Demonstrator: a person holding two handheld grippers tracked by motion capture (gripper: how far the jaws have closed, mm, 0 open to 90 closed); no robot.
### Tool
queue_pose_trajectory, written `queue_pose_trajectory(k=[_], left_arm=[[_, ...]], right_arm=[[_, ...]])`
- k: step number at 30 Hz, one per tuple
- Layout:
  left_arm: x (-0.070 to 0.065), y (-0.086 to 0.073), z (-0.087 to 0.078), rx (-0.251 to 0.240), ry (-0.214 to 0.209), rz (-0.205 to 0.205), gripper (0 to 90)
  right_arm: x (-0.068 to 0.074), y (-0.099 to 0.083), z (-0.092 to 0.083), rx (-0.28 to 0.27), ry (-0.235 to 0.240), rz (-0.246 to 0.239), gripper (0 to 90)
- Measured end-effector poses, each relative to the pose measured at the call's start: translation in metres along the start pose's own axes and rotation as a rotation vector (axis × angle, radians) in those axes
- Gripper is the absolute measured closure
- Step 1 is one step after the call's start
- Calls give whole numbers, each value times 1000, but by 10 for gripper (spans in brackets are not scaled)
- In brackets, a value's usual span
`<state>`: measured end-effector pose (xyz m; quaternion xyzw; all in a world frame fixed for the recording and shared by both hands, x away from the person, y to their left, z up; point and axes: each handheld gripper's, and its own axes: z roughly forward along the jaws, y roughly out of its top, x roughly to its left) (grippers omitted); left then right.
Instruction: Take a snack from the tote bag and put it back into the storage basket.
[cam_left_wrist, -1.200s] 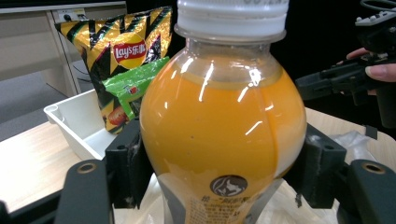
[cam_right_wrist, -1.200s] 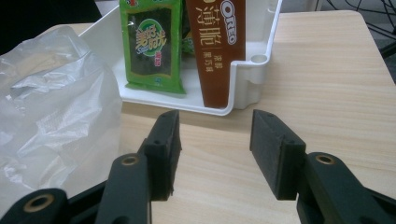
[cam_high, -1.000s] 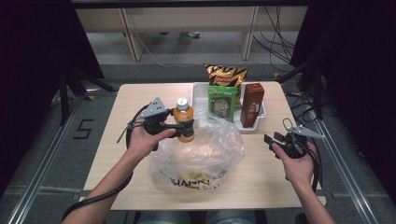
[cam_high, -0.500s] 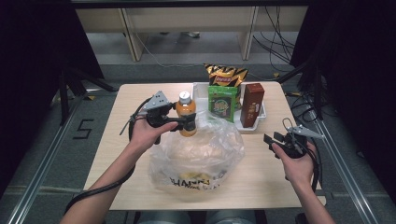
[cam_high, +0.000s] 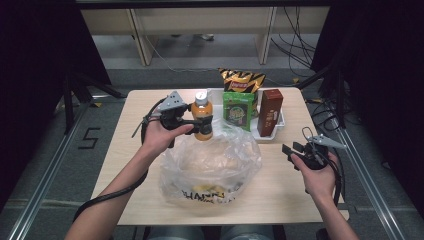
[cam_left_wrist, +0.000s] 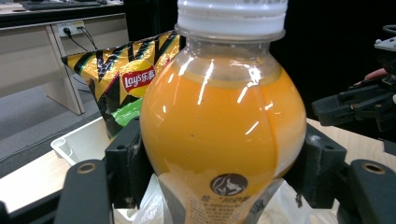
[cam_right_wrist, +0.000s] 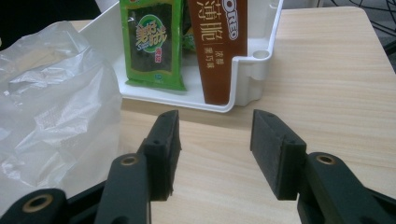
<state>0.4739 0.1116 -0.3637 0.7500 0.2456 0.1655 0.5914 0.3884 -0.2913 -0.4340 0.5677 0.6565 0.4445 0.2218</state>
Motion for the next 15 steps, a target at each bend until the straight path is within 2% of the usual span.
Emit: queue_pose_trajectory(k=[4, 5, 6, 13, 15], left_arm=[[3, 2, 4, -1, 5, 4, 311], [4, 2, 5, -3, 6, 2, 311], [5, 3, 6, -1, 8, 3, 311], [10, 7, 15, -4, 12, 5, 311], [10, 8, 17, -7, 10, 2, 311]], right_arm=[[0, 0, 0, 2, -1, -2, 528], [0, 0, -2, 29, -11, 2, 528], [0, 0, -1, 9, 2, -1, 528], [-1, 0, -2, 23, -10, -4, 527], [0, -1, 0, -1, 0, 1, 527]])
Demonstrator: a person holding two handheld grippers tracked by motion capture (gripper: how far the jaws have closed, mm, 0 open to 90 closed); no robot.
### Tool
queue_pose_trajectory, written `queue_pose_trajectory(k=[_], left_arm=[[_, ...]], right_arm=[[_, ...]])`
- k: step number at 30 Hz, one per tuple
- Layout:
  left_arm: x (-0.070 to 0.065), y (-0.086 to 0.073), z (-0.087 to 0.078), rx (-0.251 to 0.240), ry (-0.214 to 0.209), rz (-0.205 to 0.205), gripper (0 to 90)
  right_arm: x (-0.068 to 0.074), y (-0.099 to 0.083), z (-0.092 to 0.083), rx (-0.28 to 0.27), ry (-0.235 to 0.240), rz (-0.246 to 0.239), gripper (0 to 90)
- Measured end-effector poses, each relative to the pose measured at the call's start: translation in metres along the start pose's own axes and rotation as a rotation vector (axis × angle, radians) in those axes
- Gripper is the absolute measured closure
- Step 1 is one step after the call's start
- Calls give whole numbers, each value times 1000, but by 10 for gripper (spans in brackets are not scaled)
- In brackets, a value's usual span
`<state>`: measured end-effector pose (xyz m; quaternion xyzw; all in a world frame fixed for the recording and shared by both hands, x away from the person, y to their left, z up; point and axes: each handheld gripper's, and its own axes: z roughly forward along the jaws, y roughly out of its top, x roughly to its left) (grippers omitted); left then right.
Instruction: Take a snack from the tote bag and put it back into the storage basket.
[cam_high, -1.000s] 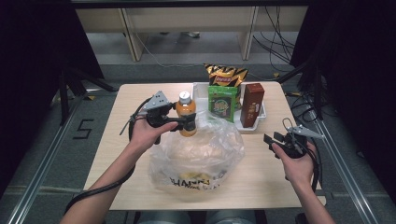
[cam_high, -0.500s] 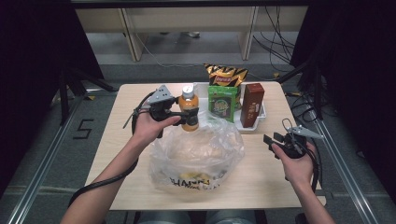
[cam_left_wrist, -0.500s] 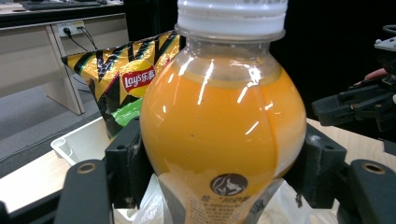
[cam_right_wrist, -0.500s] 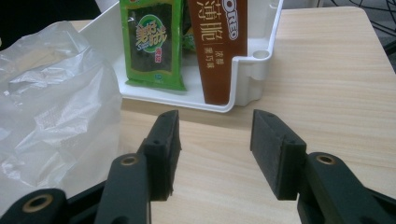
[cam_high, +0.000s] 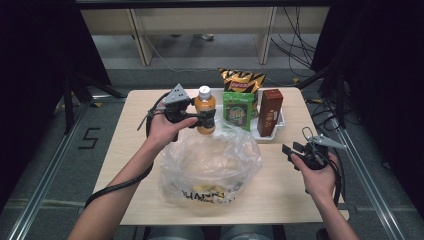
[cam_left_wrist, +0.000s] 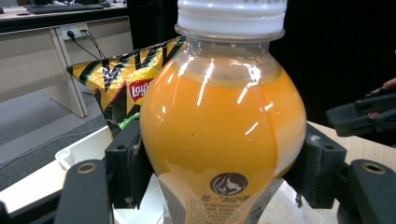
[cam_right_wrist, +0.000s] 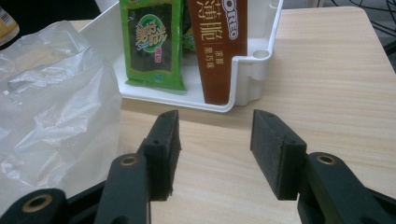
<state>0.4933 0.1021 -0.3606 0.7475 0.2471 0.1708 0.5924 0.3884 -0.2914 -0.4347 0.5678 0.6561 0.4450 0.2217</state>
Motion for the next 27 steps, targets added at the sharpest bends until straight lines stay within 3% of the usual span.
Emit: queue_pose_trajectory(k=[20, 24, 27], left_arm=[[6, 7, 11, -4, 6, 5, 311], [7, 10, 15, -5, 7, 10, 311], [8, 12, 17, -8, 6, 7, 311]], right_arm=[[-2, -1, 0, 13, 3, -25, 525], [-1, -1, 0, 14, 2, -9, 525], [-6, -1, 0, -1, -14, -78, 525]])
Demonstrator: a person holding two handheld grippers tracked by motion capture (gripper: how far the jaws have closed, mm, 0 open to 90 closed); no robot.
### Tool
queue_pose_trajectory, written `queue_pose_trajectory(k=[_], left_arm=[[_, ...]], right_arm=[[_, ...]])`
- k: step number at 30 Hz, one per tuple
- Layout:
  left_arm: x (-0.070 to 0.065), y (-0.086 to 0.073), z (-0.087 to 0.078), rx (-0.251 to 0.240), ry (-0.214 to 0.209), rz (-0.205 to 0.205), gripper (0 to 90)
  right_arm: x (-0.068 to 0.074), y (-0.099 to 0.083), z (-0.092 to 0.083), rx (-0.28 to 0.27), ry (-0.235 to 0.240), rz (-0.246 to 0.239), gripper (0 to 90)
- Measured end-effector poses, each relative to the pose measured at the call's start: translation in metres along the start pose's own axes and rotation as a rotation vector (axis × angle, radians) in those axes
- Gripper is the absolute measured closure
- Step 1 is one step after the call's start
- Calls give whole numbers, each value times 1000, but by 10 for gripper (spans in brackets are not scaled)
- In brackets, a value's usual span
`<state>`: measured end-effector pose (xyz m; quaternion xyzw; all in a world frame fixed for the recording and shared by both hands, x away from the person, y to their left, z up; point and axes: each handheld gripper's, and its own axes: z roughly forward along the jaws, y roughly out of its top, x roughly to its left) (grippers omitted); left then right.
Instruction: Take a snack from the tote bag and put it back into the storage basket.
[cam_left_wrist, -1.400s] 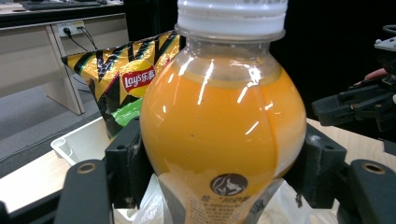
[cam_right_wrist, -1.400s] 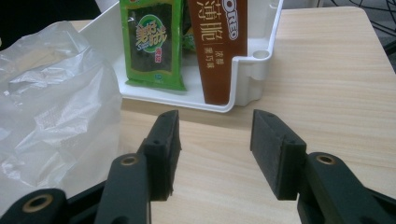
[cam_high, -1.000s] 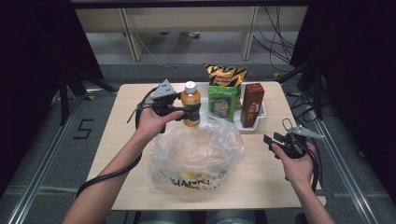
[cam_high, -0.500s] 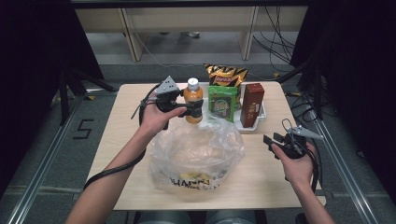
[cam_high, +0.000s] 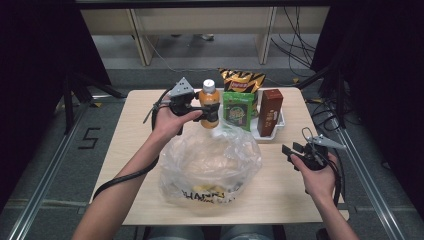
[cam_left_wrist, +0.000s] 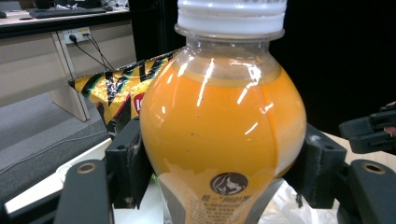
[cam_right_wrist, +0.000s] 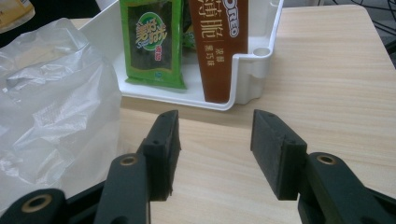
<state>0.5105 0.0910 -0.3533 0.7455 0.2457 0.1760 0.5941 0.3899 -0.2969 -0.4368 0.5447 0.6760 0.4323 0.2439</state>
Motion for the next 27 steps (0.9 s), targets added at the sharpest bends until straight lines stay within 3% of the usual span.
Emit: queue_pose_trajectory(k=[7, 11, 12, 22, 24, 25, 27], left_arm=[[4, 4, 5, -6, 8, 2, 311], [7, 5, 7, -14, 18, -7, 311], [8, 5, 8, -13, 20, -7, 311], [16, 3, 16, -6, 29, -15, 310], [18, 2, 17, -3, 30, -16, 311], [19, 2, 18, -3, 31, -11, 311], [19, 2, 19, 0, 34, -15, 311]], right_arm=[[-1, 0, 1, -3, -21, -12, 524], [0, 0, 0, 8, -7, 2, 524], [-2, -1, -1, 20, 2, -29, 524], [-3, -1, -1, 24, -6, -36, 522], [-2, -1, -2, 29, -1, -23, 522], [3, -2, -1, 26, 23, 47, 522], [2, -2, 0, 18, 18, 27, 521]])
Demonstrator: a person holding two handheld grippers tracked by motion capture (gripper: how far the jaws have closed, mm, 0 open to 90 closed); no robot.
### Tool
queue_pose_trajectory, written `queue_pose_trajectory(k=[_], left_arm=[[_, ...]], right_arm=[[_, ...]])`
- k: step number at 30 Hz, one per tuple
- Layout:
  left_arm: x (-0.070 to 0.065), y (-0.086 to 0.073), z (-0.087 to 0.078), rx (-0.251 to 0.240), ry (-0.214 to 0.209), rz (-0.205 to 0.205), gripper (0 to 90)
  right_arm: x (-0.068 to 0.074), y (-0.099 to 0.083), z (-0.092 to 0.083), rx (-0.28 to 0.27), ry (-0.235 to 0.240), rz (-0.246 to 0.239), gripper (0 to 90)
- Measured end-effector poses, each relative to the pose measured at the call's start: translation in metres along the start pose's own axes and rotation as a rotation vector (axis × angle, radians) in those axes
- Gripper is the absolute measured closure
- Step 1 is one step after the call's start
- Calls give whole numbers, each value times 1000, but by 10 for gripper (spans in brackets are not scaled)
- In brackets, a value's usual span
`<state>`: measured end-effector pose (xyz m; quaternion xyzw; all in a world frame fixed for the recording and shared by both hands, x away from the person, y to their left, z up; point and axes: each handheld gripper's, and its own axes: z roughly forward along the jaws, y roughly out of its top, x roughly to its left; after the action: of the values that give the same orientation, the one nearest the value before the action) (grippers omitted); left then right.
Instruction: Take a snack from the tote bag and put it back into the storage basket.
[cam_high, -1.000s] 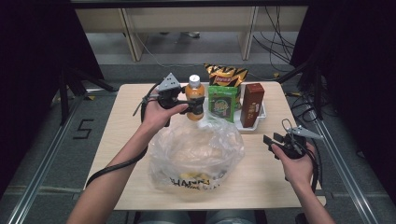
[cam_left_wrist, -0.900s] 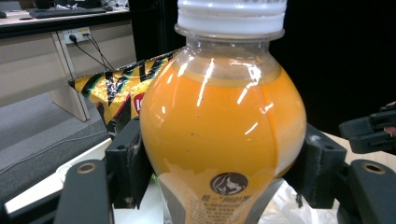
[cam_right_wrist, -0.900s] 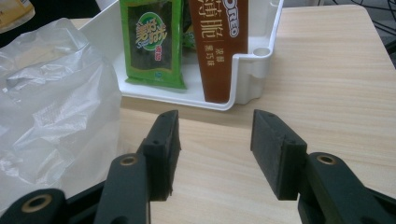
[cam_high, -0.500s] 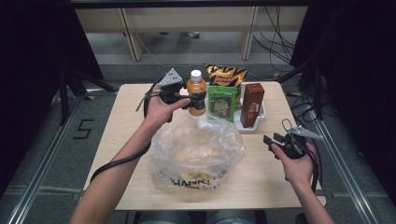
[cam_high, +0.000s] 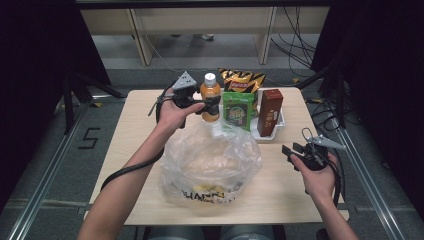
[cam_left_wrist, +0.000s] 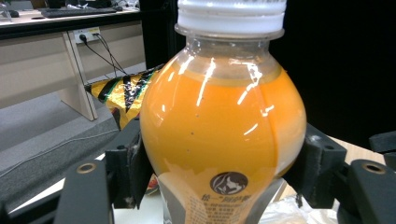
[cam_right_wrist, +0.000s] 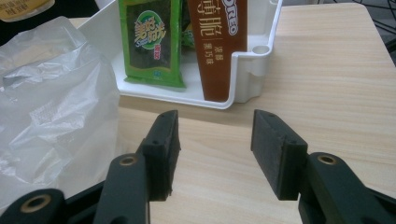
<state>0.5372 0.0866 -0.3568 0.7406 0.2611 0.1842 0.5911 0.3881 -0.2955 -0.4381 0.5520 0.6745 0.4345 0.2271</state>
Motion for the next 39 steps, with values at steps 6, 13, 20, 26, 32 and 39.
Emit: queue_pose_trajectory(k=[6, 13, 20, 26, 32, 39], left_arm=[[3, 0, 4, 6, 3, 9, 311], [7, -1, 9, 13, 5, 17, 311], [10, -3, 16, 22, 3, 20, 311], [12, -6, 22, 27, 0, 18, 310], [14, -9, 26, 31, -1, 13, 311], [18, -12, 31, 36, -2, 14, 311]], right_arm=[[1, 0, -1, 5, 2, 18, 520], [3, 0, 1, -6, 1, 38, 519], [3, 0, 2, -4, -11, 51, 518], [3, 0, 3, -8, -11, 55, 517], [-1, 0, 4, -20, -15, 19, 517], [0, -1, 3, -7, -2, 20, 517]])
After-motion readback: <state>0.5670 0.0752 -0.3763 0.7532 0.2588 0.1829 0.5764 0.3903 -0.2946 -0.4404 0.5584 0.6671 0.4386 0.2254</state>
